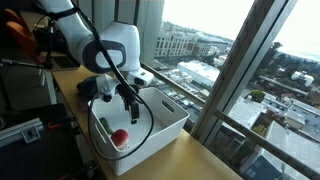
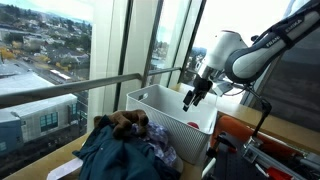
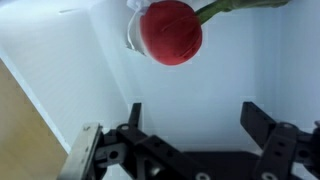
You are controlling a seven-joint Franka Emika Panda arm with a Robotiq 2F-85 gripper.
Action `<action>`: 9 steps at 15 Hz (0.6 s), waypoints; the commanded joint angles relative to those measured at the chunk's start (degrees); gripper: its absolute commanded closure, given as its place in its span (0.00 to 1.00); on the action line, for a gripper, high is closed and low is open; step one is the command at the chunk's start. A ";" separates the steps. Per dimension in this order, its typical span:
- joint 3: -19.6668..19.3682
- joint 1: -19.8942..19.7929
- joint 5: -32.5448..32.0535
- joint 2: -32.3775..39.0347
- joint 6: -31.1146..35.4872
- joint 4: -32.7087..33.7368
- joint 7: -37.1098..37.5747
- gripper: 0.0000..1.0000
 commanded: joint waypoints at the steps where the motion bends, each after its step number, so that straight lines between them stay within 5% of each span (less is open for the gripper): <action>1: -1.59 0.78 -3.28 2.54 4.02 -1.53 3.18 0.00; 9: -4.74 3.27 -3.16 11.58 5.13 1.56 3.32 0.00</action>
